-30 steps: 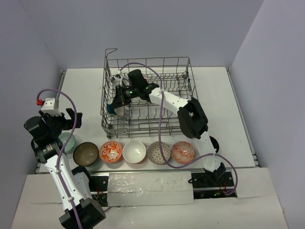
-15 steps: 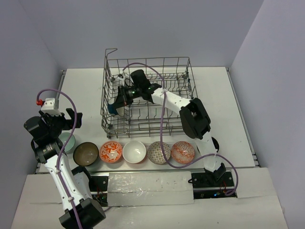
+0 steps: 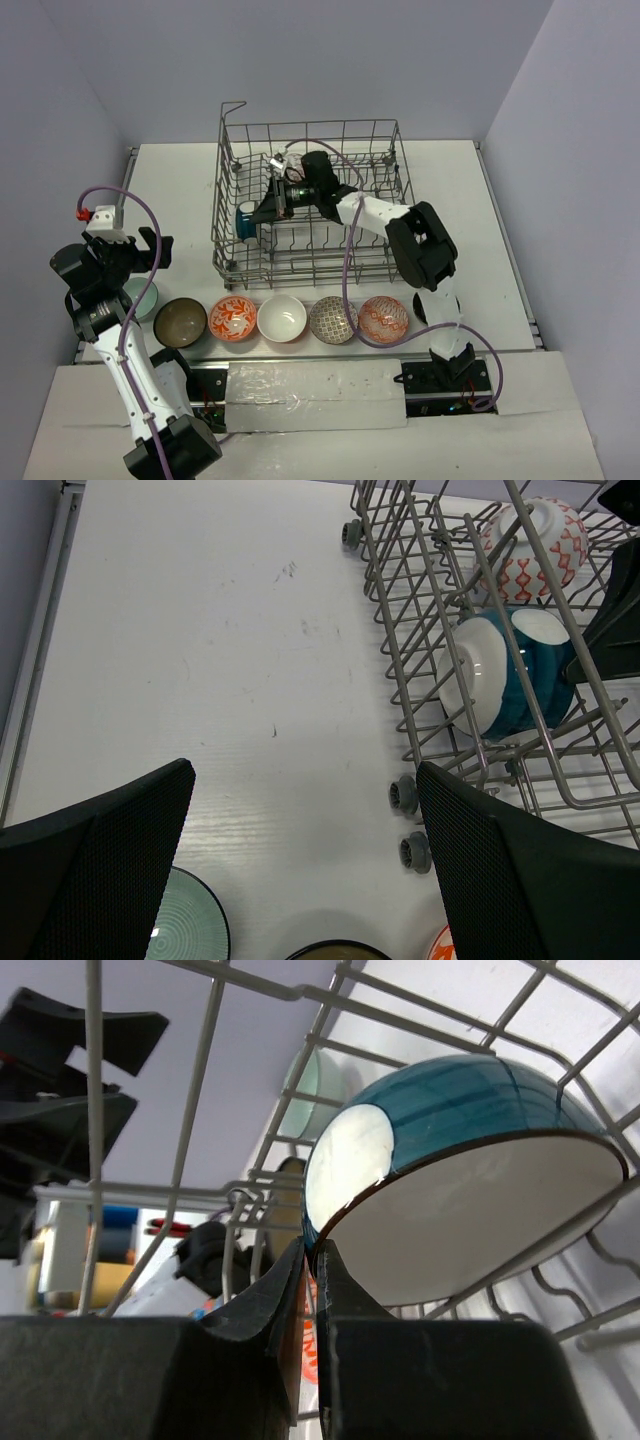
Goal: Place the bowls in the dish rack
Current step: Turn the bowl upside down over the dish rack.
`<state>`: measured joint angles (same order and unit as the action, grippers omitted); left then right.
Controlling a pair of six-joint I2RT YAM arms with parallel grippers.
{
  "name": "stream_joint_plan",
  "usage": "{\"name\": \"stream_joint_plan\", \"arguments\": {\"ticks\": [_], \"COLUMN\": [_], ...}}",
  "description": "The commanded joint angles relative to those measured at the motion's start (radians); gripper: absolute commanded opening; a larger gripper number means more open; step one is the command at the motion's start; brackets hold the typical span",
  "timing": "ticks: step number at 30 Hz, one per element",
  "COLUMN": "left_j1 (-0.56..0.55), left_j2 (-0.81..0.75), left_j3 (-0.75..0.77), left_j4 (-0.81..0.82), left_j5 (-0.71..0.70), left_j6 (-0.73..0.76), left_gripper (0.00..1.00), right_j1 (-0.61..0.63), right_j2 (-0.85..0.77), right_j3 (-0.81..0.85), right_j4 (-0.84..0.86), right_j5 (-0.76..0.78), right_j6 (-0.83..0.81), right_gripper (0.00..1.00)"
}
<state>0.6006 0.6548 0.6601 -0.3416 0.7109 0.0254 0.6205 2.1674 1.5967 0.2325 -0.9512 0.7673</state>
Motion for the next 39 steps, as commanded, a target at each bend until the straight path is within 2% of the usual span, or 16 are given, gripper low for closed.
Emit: {"name": "stream_joint_plan", "arguments": {"ticks": [1, 10, 16, 20, 24, 26, 29, 39], "left_j1": [0.005, 0.005, 0.007, 0.007, 0.007, 0.008, 0.008, 0.008], "left_j2": [0.006, 0.009, 0.008, 0.009, 0.009, 0.009, 0.009, 0.008], "left_j3": [-0.005, -0.004, -0.005, -0.004, -0.005, -0.005, -0.005, -0.005], "left_j4": [0.018, 0.018, 0.018, 0.019, 0.018, 0.018, 0.018, 0.018], "left_j5": [0.027, 0.025, 0.027, 0.028, 0.027, 0.028, 0.029, 0.032], "left_j6": [0.016, 0.015, 0.016, 0.013, 0.013, 0.013, 0.013, 0.015], "left_gripper": [0.99, 0.99, 0.99, 0.99, 0.99, 0.99, 0.99, 0.99], "right_j1": [-0.045, -0.067, -0.100, -0.126, -0.136, -0.136, -0.139, -0.145], "right_j2": [-0.041, -0.049, -0.067, -0.066, -0.058, -0.061, -0.055, -0.063], "right_j3": [-0.067, -0.121, -0.132, -0.100, -0.061, -0.061, -0.041, -0.004], "right_j4": [0.117, 0.176, 0.104, 0.001, -0.096, -0.119, -0.173, -0.237], "right_j5": [-0.037, -0.057, -0.058, -0.066, -0.066, -0.060, -0.054, -0.023], "right_j6": [0.134, 0.167, 0.112, 0.031, -0.029, -0.049, -0.088, -0.146], "right_gripper": [0.00, 0.00, 0.01, 0.10, 0.11, 0.20, 0.26, 0.34]}}
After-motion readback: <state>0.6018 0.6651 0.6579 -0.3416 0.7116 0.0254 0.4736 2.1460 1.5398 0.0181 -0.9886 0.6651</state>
